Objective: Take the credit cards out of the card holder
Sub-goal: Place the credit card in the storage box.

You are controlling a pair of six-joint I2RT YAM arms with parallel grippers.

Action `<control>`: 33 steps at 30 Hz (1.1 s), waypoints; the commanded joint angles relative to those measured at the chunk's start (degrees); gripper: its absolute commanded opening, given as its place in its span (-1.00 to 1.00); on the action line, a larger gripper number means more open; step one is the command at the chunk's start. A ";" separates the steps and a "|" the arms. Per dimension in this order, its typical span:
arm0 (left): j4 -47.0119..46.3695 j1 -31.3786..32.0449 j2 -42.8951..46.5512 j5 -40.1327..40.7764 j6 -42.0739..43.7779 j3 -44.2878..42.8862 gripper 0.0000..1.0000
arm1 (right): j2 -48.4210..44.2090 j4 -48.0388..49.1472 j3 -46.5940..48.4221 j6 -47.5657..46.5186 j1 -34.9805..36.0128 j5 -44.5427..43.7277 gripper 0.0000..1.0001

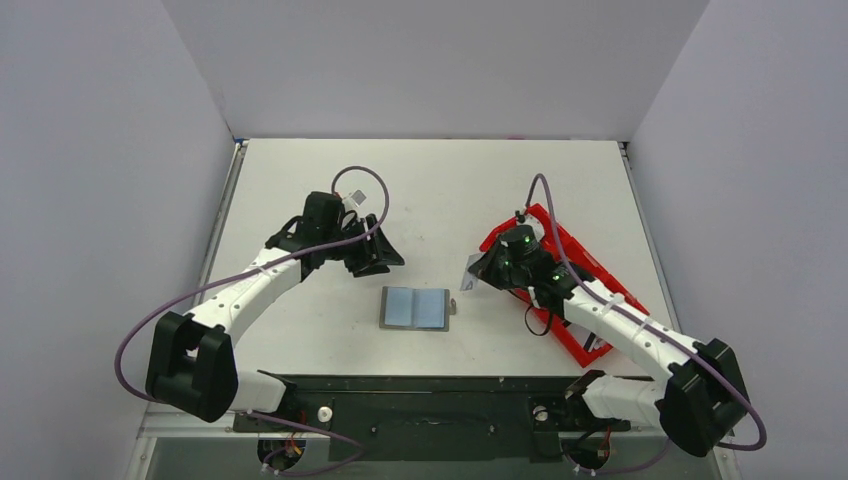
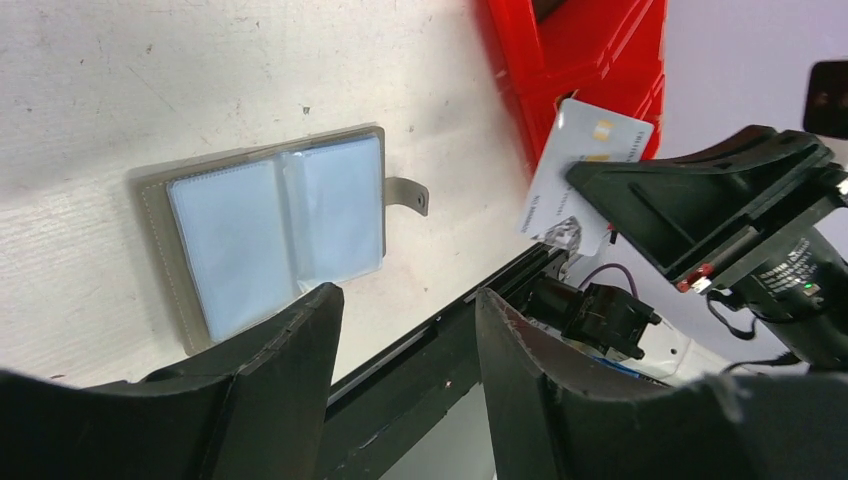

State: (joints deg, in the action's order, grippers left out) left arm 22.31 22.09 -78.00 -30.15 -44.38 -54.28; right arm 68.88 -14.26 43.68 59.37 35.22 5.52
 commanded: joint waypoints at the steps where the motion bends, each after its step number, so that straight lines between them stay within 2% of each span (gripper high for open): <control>1: 1.07 0.61 2.24 0.10 2.58 -2.69 -0.01 | -5.52 -15.55 4.41 -2.85 -0.73 -14.98 -1.00; 7: 1.53 1.44 2.00 -0.69 3.51 -3.07 0.00 | -9.41 -33.83 8.36 1.53 -1.78 -30.24 -1.00; 15: 2.19 2.83 1.74 -0.55 3.99 -3.76 0.00 | -9.86 -49.16 13.27 4.71 -5.53 -41.11 -1.00; 24: 2.85 4.53 0.84 0.98 3.60 -4.80 0.01 | -9.71 -56.23 13.12 4.59 -12.26 -46.41 -1.00; 33: 3.60 6.16 -0.91 2.51 3.32 -6.45 0.01 | -6.68 -56.86 10.92 2.96 -18.47 -47.63 -1.00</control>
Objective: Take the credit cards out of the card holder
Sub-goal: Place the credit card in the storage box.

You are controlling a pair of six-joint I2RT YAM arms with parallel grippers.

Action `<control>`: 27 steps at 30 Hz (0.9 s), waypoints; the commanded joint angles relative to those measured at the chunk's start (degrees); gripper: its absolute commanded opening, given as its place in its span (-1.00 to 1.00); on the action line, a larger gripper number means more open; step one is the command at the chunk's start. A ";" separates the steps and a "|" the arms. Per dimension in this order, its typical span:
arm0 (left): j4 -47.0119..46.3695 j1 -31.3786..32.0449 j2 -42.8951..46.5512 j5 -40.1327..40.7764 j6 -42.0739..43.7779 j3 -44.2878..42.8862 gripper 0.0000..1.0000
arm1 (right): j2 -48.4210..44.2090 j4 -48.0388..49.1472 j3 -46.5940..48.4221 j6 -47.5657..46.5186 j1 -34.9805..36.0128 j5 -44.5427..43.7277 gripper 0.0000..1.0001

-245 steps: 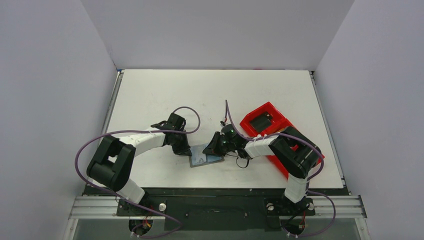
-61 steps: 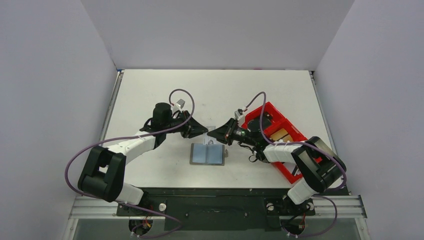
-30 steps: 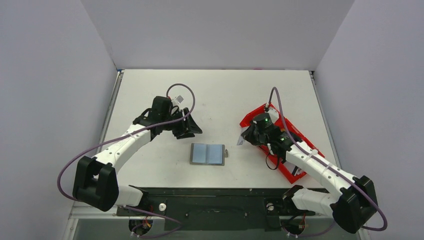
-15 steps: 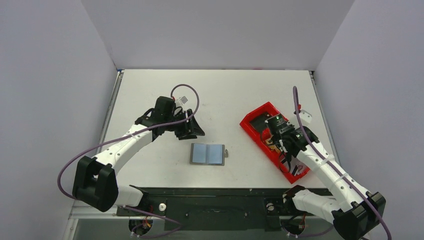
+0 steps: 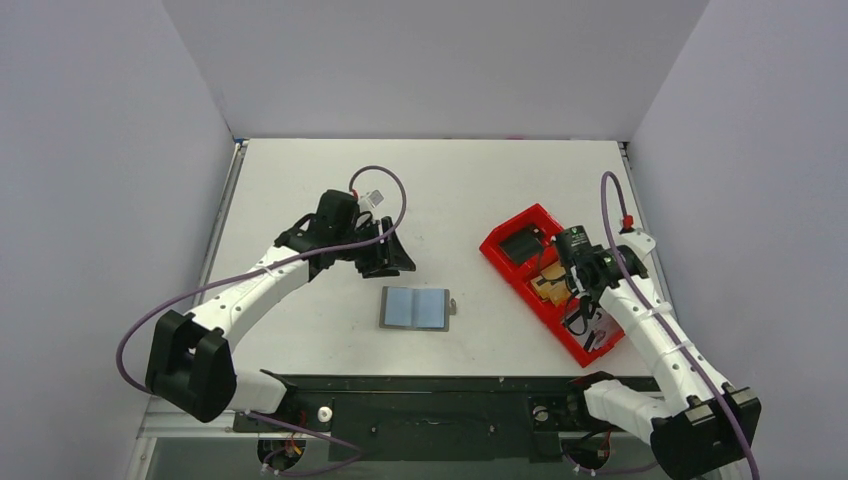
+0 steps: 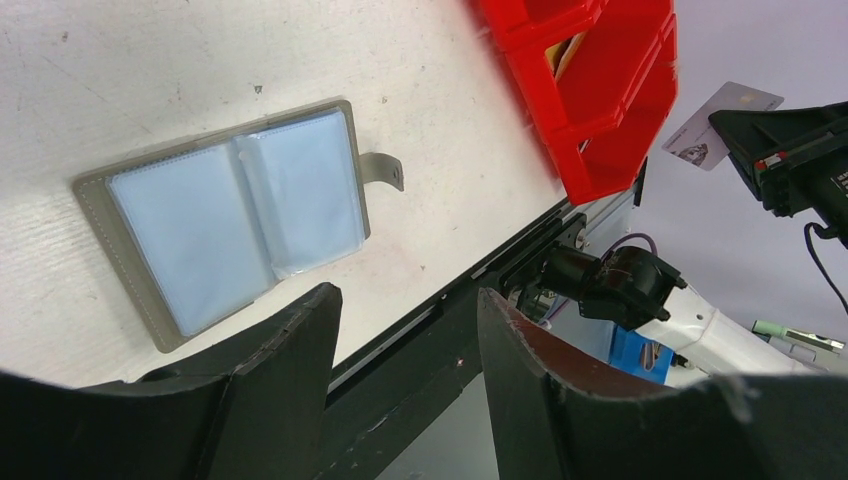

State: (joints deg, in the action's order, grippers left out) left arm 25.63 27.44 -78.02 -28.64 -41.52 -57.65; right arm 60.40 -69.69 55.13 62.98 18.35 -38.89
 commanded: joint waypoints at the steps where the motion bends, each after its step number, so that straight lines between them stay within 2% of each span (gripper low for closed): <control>1: 0.29 0.92 -1.17 1.19 0.42 -3.21 0.01 | 2.52 -1.51 -0.62 -0.57 -1.76 -3.21 -1.00; 12: 0.76 1.65 -2.48 1.65 0.60 -4.28 0.01 | 7.43 -0.60 -4.25 1.83 -5.06 -3.94 -1.00; 27: 1.61 1.75 -2.88 1.99 1.00 -5.10 0.01 | 19.45 6.52 -4.53 -1.61 -10.35 -4.05 -1.00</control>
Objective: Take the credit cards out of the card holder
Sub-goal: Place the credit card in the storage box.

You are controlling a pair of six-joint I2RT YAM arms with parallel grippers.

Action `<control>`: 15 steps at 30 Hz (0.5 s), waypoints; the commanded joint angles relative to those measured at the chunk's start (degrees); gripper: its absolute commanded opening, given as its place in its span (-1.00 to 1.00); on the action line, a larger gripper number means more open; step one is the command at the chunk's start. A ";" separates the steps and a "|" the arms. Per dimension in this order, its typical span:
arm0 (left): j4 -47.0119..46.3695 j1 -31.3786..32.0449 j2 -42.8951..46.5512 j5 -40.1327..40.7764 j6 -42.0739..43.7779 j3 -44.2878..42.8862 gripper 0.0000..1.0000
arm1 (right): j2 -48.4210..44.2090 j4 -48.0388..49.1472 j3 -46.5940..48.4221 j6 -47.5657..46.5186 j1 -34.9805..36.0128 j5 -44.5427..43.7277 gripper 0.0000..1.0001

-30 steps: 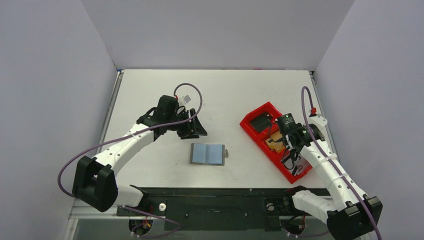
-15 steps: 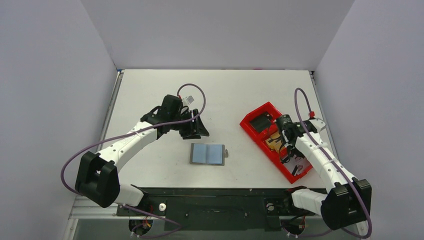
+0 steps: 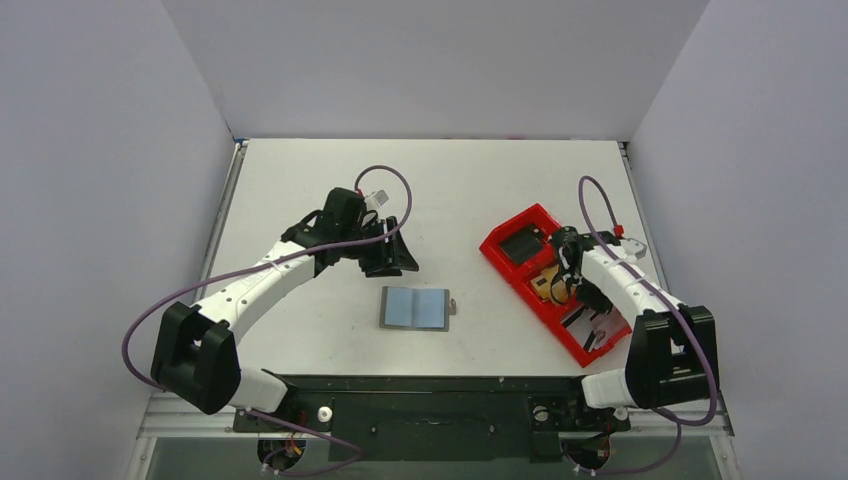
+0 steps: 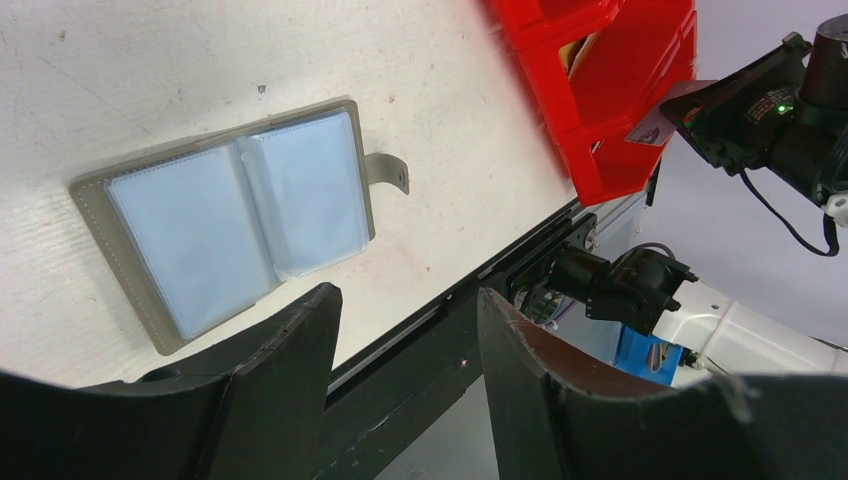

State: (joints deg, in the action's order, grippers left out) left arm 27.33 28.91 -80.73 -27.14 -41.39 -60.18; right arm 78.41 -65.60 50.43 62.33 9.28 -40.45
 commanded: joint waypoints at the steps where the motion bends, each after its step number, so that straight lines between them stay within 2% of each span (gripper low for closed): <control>1: -0.09 0.28 -0.25 0.50 0.98 -2.61 0.01 | 1.91 2.64 0.05 -1.23 -1.50 -2.43 -1.00; 6: 0.28 0.28 -0.47 0.58 1.32 -3.01 0.01 | 2.17 4.95 -1.07 -2.88 -2.68 -1.39 -1.00; 15: 0.17 0.28 -0.32 0.59 1.31 -2.93 0.01 | 1.74 5.84 -1.89 -4.02 -3.83 0.05 -0.87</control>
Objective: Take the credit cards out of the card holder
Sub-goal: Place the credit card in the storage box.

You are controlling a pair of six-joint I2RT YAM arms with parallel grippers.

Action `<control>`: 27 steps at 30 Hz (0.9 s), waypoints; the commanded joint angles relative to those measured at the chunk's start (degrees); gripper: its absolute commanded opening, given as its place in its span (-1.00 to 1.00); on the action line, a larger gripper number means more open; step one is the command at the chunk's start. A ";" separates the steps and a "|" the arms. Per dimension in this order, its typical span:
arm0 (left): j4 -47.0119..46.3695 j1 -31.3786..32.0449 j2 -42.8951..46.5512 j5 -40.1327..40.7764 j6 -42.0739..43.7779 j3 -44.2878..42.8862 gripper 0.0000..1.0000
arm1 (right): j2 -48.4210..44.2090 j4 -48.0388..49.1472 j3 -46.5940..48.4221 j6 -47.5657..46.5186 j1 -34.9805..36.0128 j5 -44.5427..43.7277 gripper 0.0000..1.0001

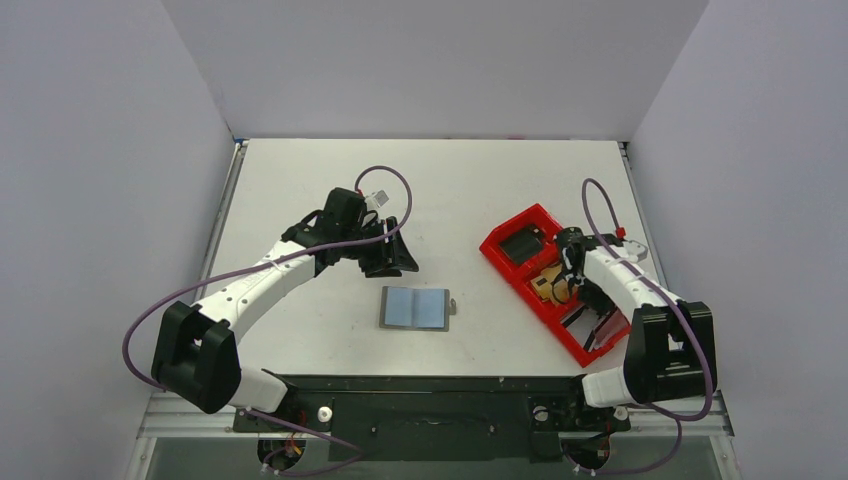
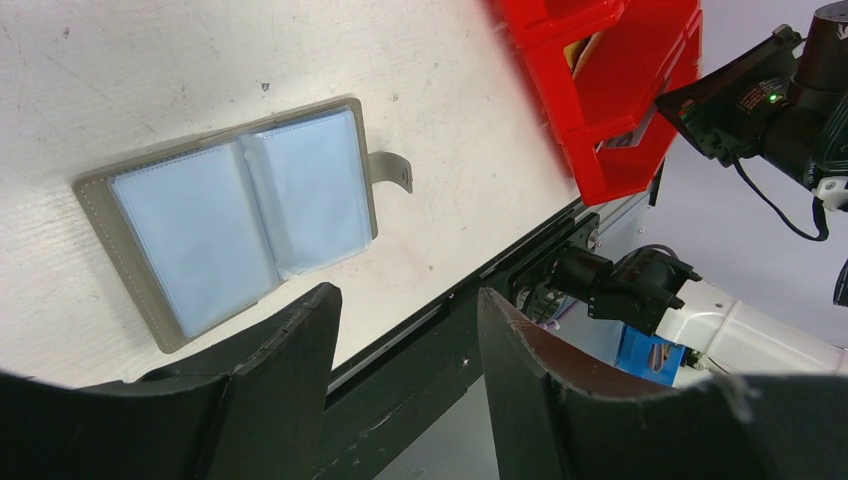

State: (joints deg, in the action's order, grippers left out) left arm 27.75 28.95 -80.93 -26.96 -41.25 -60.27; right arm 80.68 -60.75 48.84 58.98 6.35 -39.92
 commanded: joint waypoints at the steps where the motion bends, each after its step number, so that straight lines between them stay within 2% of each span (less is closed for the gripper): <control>1: -0.24 0.23 -0.05 0.42 1.13 -2.84 0.01 | -0.51 1.03 -0.35 -0.81 -0.94 -0.32 -0.86; 7: -0.46 0.31 0.30 0.42 1.09 -2.51 0.01 | -1.65 2.54 -1.07 -2.63 -1.17 2.87 -0.71; 15: -0.52 0.32 0.42 0.33 1.14 -2.47 0.01 | -6.26 3.71 -0.51 -4.91 -1.17 5.85 -0.38; 22: -0.62 0.32 0.42 0.15 1.13 -2.42 0.01 | -8.70 3.63 0.06 -6.17 -1.16 7.69 -0.23; 27: -0.59 0.32 0.45 0.15 1.08 -2.43 0.01 | -10.04 3.15 0.86 -6.53 -1.19 8.68 -0.01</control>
State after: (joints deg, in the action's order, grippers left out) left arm 27.75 28.95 -80.93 -26.96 -41.25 -60.27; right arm 72.93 -57.65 47.42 53.25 5.58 -31.62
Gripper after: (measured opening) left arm 0.505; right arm 0.455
